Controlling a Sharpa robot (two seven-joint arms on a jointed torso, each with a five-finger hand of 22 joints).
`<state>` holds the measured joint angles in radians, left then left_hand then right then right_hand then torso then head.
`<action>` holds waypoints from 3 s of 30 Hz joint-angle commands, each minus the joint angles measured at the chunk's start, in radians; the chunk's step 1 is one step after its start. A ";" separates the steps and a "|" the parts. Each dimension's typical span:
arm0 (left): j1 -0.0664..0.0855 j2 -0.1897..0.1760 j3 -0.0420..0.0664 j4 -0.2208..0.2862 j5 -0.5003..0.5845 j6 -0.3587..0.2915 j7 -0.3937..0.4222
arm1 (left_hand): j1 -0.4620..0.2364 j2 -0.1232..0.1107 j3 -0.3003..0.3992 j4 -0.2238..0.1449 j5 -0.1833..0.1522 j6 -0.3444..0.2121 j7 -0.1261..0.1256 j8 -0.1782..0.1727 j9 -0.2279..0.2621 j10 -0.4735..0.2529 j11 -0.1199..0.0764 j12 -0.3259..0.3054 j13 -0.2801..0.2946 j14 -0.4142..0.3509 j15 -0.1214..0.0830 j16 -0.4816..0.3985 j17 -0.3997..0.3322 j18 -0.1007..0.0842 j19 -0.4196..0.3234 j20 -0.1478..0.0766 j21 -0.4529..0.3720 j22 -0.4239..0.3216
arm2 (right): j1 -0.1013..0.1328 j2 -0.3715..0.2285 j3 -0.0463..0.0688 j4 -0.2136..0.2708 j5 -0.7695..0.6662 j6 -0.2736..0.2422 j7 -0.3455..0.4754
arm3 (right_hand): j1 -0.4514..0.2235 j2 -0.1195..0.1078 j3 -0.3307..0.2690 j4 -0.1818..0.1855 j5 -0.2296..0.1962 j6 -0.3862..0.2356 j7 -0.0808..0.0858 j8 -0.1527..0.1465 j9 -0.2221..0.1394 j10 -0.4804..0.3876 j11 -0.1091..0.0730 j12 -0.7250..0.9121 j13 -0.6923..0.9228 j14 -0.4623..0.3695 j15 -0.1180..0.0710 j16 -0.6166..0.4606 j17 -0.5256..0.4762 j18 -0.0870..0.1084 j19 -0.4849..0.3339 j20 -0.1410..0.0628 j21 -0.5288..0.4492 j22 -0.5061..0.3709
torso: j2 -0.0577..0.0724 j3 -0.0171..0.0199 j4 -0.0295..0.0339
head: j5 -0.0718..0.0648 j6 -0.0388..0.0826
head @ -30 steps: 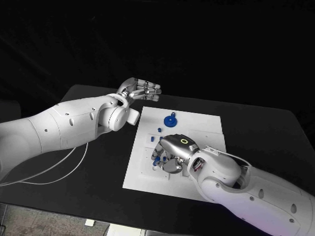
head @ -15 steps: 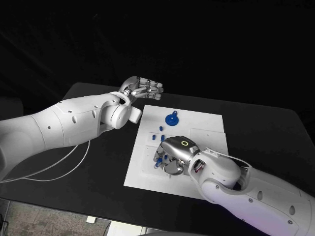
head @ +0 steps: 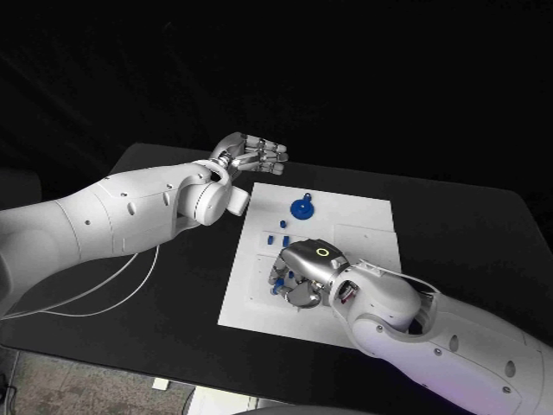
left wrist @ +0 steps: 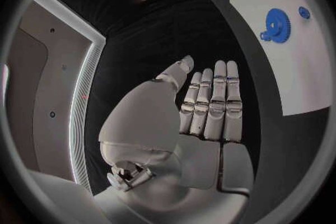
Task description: Assemble the parts on the task board
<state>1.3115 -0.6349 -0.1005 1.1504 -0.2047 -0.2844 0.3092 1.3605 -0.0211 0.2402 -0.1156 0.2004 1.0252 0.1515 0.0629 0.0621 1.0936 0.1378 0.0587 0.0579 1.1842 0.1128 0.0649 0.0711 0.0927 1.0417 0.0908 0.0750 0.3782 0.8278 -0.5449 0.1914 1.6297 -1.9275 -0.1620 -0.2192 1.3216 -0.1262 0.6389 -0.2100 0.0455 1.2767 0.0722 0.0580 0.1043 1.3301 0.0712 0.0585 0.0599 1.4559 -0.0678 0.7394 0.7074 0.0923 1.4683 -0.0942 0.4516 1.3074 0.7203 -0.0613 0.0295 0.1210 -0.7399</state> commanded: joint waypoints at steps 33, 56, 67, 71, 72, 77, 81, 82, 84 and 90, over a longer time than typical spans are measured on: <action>0.000 0.003 0.001 -0.005 0.006 0.021 0.001 | 0.001 0.012 -0.002 -0.003 -0.004 -0.006 0.000 0.002 0.001 -0.008 0.001 0.001 0.000 -0.008 -0.001 -0.004 -0.001 -0.010 0.000 0.000 0.000 0.008 | -0.002 0.026 -0.012 -0.022 -0.038 0.019 -0.016 | 0.000 0.011 0.005 -0.009 0.003 0.005 0.000 0.007 0.002 0.070 -0.057 0.003 0.008 0.001 -0.008 -0.006 0.003 0.013 0.040 -0.006 0.002 0.048 | -0.001 -0.0009 0.0017 | 0.005 -0.012; 0.000 0.002 0.001 -0.006 0.005 0.023 -0.002 | 0.001 0.012 -0.002 -0.003 -0.004 -0.006 0.000 0.002 0.001 -0.008 0.001 0.001 0.000 -0.008 -0.001 -0.004 -0.001 -0.010 0.000 0.000 0.000 0.008 | -0.002 0.036 -0.034 -0.039 -0.058 0.051 -0.020 | -0.006 0.008 0.008 -0.011 0.003 0.003 0.001 0.006 0.001 0.067 -0.056 0.003 0.007 0.000 -0.007 -0.009 0.002 0.012 0.038 -0.006 -0.005 0.046 | -0.001 -0.0010 0.0001 | 0.007 -0.014; 0.000 0.005 0.001 0.001 0.004 0.028 -0.004 | -0.004 0.012 -0.005 0.001 -0.004 -0.008 0.000 0.001 0.001 -0.009 0.001 0.001 0.000 -0.009 0.000 -0.004 -0.001 -0.010 -0.001 0.002 -0.001 0.013 | -0.002 0.038 -0.046 -0.049 0.010 0.054 0.021 | -0.106 -0.031 -0.117 0.027 0.250 -0.129 0.031 0.003 -0.040 -0.045 -0.025 0.001 0.002 -0.003 0.015 0.001 -0.002 0.017 0.039 0.015 -0.035 0.033 | -0.001 -0.0012 -0.0007 | 0.010 -0.015; -0.001 0.005 0.001 0.001 0.004 0.031 -0.003 | -0.007 0.011 -0.006 0.004 -0.003 -0.008 -0.001 0.001 0.001 -0.010 0.001 0.001 0.000 -0.010 0.000 -0.004 -0.001 -0.010 -0.002 0.003 -0.002 0.012 | -0.001 0.036 -0.048 -0.055 0.027 0.037 0.024 | -0.118 -0.041 -0.144 0.037 0.263 -0.176 0.043 0.004 -0.040 -0.093 -0.010 0.001 0.001 -0.008 0.026 0.003 -0.007 0.031 0.035 0.027 -0.069 0.021 | -0.001 -0.0005 -0.0019 | 0.010 -0.014; -0.001 0.005 0.001 0.001 0.004 0.034 -0.003 | -0.007 0.011 -0.006 0.004 -0.003 -0.008 -0.001 0.001 0.001 -0.010 0.001 0.001 0.000 -0.010 0.000 -0.004 -0.001 -0.010 -0.002 0.003 -0.002 0.012 | -0.001 0.036 -0.048 -0.056 0.030 0.030 0.024 | -0.117 -0.041 -0.149 0.039 0.263 -0.179 0.044 0.005 -0.039 -0.096 -0.009 0.001 0.001 -0.010 0.027 0.003 -0.009 0.034 0.034 0.030 -0.077 0.018 | -0.001 -0.0006 -0.0023 | 0.010 -0.014; -0.001 0.004 0.001 0.004 0.004 0.045 -0.001 | -0.008 0.009 -0.010 0.005 -0.004 -0.009 0.000 0.002 0.001 -0.011 0.002 0.001 0.000 -0.011 0.001 -0.004 0.000 -0.010 0.000 0.004 -0.005 0.002 | -0.001 0.033 -0.048 -0.059 0.037 -0.006 0.021 | -0.110 -0.047 -0.148 0.039 0.258 -0.187 0.047 0.004 -0.040 -0.103 -0.006 0.001 0.001 -0.018 0.030 0.004 -0.018 0.044 0.027 0.035 -0.115 0.010 | 0.000 -0.0018 -0.0006 | 0.008 -0.014; -0.001 0.004 0.001 0.004 0.004 0.050 0.001 | -0.008 0.009 -0.010 0.005 -0.004 -0.009 0.000 0.002 0.001 -0.011 0.002 0.001 0.000 -0.011 0.001 -0.004 0.000 -0.010 0.000 0.004 -0.005 0.002 | -0.001 0.032 -0.048 -0.060 0.046 -0.034 0.023 | -0.114 -0.059 -0.155 0.042 0.257 -0.205 0.054 0.004 -0.040 -0.133 0.003 0.001 0.001 -0.030 0.037 0.000 -0.025 0.053 0.016 0.041 -0.170 -0.002 | -0.001 -0.0003 0.0004 | 0.009 -0.015; -0.001 0.003 0.001 0.003 0.004 0.051 0.001 | -0.008 0.009 -0.010 0.005 -0.004 -0.009 0.000 0.002 0.001 -0.011 0.002 0.001 0.000 -0.011 0.001 -0.004 0.000 -0.010 0.000 0.004 -0.005 0.002 | -0.001 0.031 -0.048 -0.060 0.049 -0.044 0.024 | -0.115 -0.062 -0.164 0.044 0.257 -0.208 0.055 0.004 -0.040 -0.146 0.007 0.002 0.001 -0.035 0.040 -0.003 -0.028 0.057 0.011 0.044 -0.196 -0.009 | -0.001 -0.0001 0.0001 | 0.009 -0.015; -0.001 0.003 0.001 0.003 0.004 0.052 0.002 | -0.006 0.010 -0.017 0.004 -0.003 -0.012 0.000 0.002 0.001 -0.013 0.003 0.001 0.000 -0.014 0.002 -0.004 0.000 -0.010 0.004 0.005 -0.005 -0.020 | -0.001 0.030 -0.048 -0.059 0.056 -0.067 0.026 | -0.103 -0.058 -0.226 0.056 0.259 -0.215 0.057 0.005 -0.040 -0.182 0.016 0.004 0.000 -0.042 0.047 -0.007 -0.044 0.067 0.007 0.053 -0.237 -0.027 | -0.001 -0.0006 -0.0007 | 0.008 -0.014; -0.001 0.002 0.001 0.003 0.004 0.054 0.003 | -0.006 0.010 -0.017 0.004 -0.003 -0.012 0.000 0.002 0.001 -0.013 0.003 0.001 0.000 -0.014 0.002 -0.004 0.000 -0.010 0.004 0.005 -0.005 -0.020 | -0.001 0.022 -0.048 -0.053 0.086 -0.123 0.037 | -0.025 -0.049 -0.419 0.132 0.243 -0.235 0.059 0.005 -0.040 -0.275 0.033 0.017 0.000 -0.062 0.062 0.019 -0.092 0.077 0.016 0.068 -0.276 -0.052 | -0.001 -0.0007 -0.0002 | 0.009 -0.012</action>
<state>1.3102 -0.6340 -0.1005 1.1510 -0.2044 -0.2492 0.3011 1.3546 -0.0153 0.2275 -0.1111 0.2004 1.0178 0.1516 0.0629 0.0622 1.0864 0.1379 0.0587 0.0579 1.1771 0.1127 0.0649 0.0712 0.0927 1.0417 0.0909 0.0750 0.3592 0.8270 -0.5200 0.1431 1.5721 -1.8728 -0.2283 -0.2035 1.2875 -0.1755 0.2359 -0.0895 0.2905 1.0472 0.1326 0.0646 0.0647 1.0614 0.1026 0.0694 0.0611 1.4005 -0.0043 0.7522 0.6208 0.1567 1.4684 -0.0334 0.1790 1.2567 0.7195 -0.0621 0.0287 0.1296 -0.7528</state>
